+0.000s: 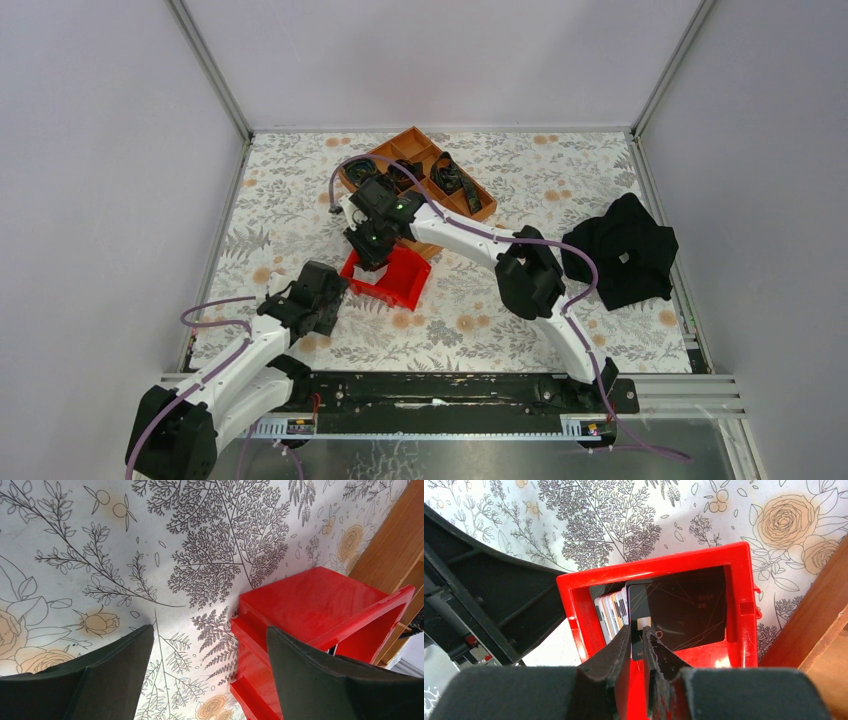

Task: Put the credit cards into the card holder
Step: Pick up the credit card from the storage box.

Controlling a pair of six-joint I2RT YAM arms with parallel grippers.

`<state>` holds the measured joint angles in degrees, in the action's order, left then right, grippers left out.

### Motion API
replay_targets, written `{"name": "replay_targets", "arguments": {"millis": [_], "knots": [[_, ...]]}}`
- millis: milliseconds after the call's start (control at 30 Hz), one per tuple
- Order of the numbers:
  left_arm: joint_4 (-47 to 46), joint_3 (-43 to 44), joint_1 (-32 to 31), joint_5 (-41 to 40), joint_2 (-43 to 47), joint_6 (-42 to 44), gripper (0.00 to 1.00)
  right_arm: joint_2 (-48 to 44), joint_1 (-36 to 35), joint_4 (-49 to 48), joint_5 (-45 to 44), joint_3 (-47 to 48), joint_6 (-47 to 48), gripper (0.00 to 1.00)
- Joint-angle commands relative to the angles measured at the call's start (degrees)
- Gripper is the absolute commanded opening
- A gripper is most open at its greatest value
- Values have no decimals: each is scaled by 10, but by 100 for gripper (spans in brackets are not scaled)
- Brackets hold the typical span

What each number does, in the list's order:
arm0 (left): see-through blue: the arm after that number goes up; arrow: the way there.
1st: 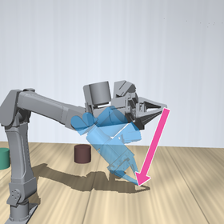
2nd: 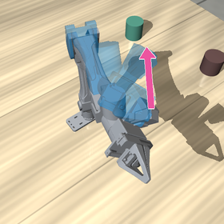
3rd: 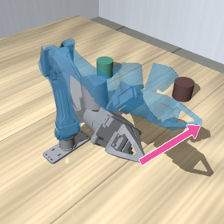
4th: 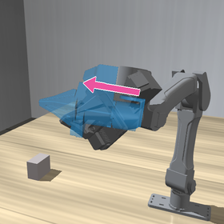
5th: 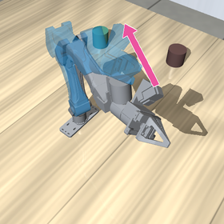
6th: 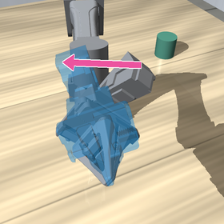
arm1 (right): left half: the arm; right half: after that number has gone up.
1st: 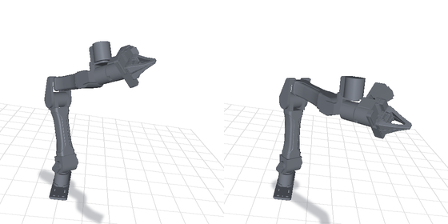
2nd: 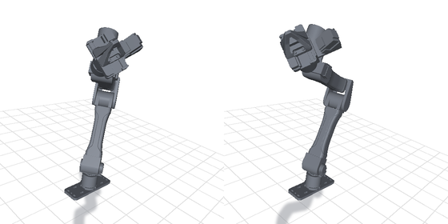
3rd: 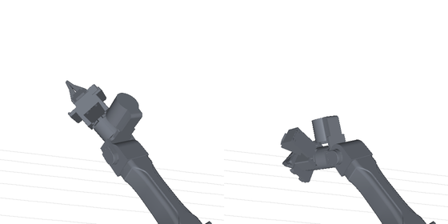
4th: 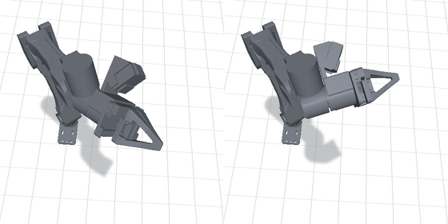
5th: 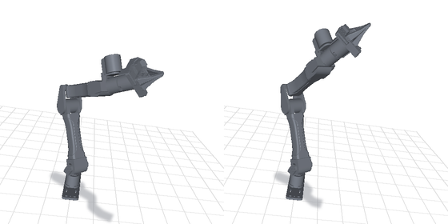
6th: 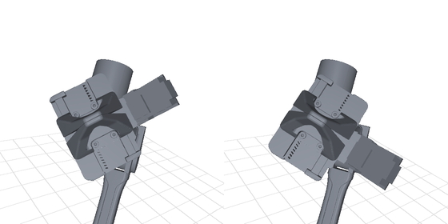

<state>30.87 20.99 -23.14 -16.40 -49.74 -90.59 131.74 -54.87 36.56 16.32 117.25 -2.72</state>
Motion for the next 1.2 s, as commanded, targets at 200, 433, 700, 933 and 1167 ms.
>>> {"name": "replay_targets", "arguments": {"millis": [200, 433, 700, 933, 1167], "knots": [[-29, 2, 3, 7, 4, -7, 90, -38, -3, 23, -21, 40, 4, 19], [-27, 1, 3, 6, 6, -6, 90, -41, 2, 20, -25, 36, 4, 19], [-21, -3, 2, 6, 14, -8, 90, -50, 14, 10, -46, 27, 5, 19], [-20, -3, 3, 6, 15, -8, 90, -45, 16, 16, -74, 34, 14, 19], [-20, -4, 3, 6, 15, -9, 90, -43, 15, 17, -118, 32, 32, 19]]}}
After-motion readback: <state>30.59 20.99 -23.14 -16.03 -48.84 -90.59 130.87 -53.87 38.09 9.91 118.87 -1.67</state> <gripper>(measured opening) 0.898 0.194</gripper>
